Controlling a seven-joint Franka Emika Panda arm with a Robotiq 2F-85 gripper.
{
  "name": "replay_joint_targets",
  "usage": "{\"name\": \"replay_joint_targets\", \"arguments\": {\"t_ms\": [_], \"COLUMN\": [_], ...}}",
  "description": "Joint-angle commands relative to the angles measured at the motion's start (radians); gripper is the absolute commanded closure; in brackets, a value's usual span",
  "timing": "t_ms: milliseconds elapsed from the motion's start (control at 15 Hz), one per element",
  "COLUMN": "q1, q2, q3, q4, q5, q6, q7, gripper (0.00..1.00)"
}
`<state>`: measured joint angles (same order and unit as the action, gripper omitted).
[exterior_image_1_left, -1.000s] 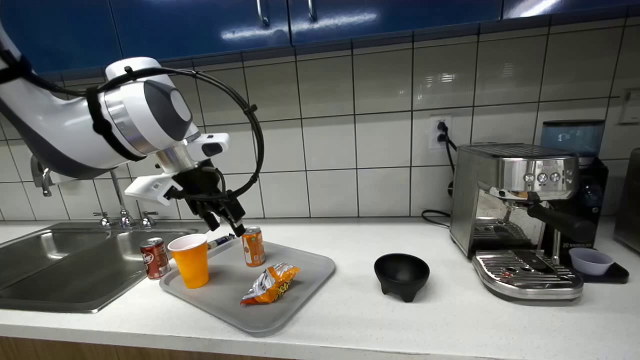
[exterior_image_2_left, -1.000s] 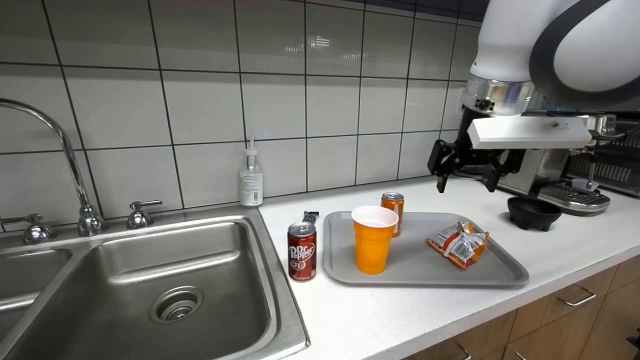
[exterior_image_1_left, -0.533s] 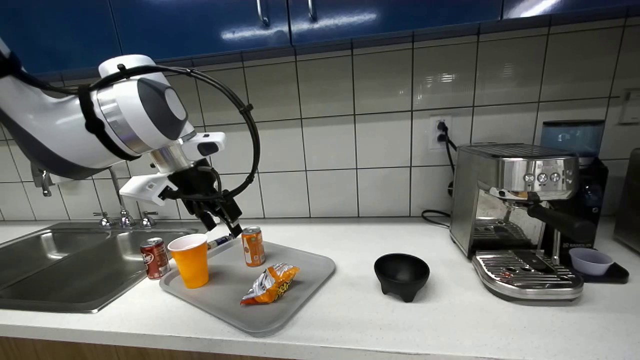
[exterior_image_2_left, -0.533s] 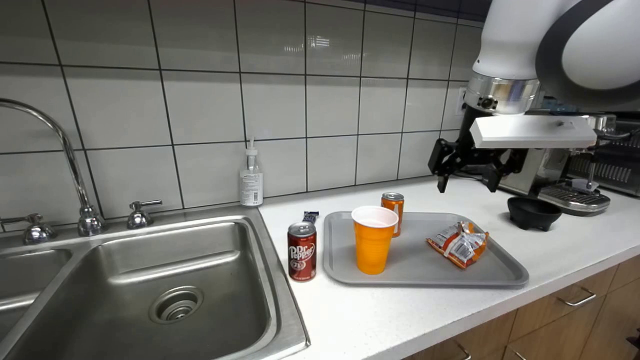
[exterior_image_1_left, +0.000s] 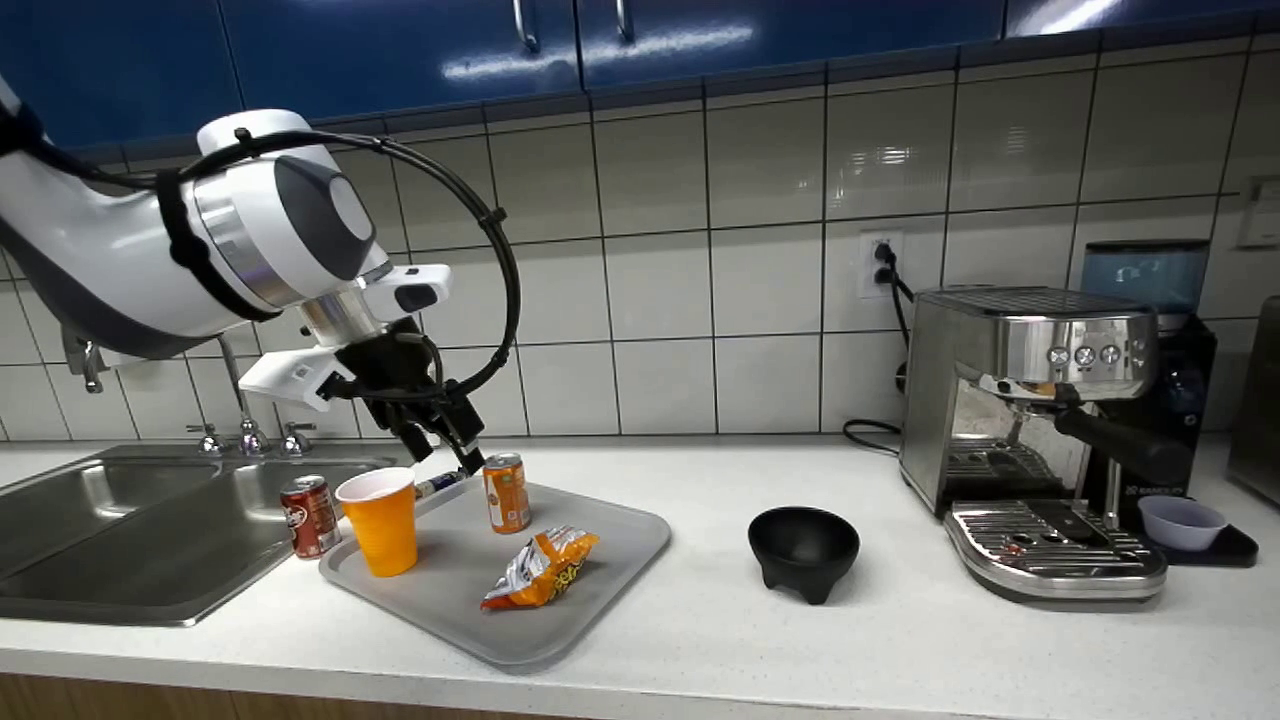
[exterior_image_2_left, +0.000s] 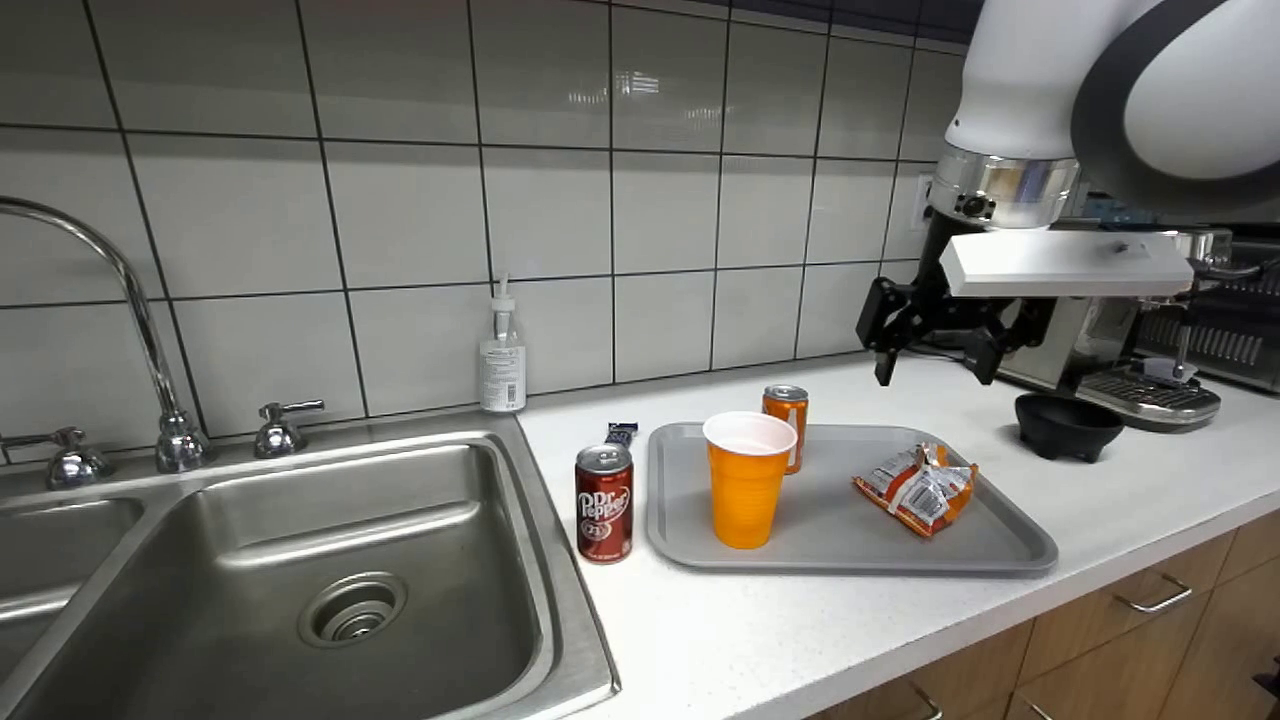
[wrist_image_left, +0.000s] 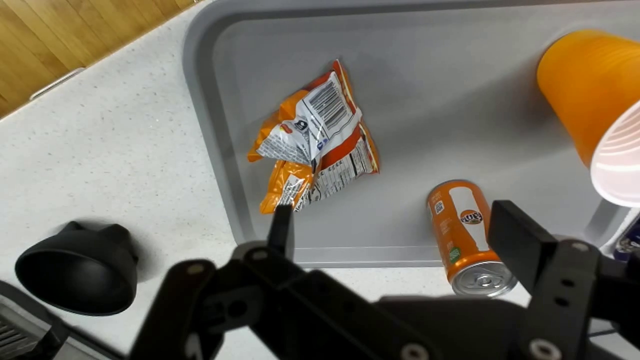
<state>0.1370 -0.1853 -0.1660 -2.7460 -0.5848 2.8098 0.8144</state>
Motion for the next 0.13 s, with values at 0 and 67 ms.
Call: {"name": "replay_joint_targets", "arguments": {"t_ms": [0,67], "q1": [0.0,0.0], "q2": [0.0,0.0], "q3": [0.0,0.0], "q4": [0.0,0.0], "q5": [0.0,0.0], "q6": [0.0,0.0], "q7": [0.0,0.0], "gripper": [0.0,0.0]}}
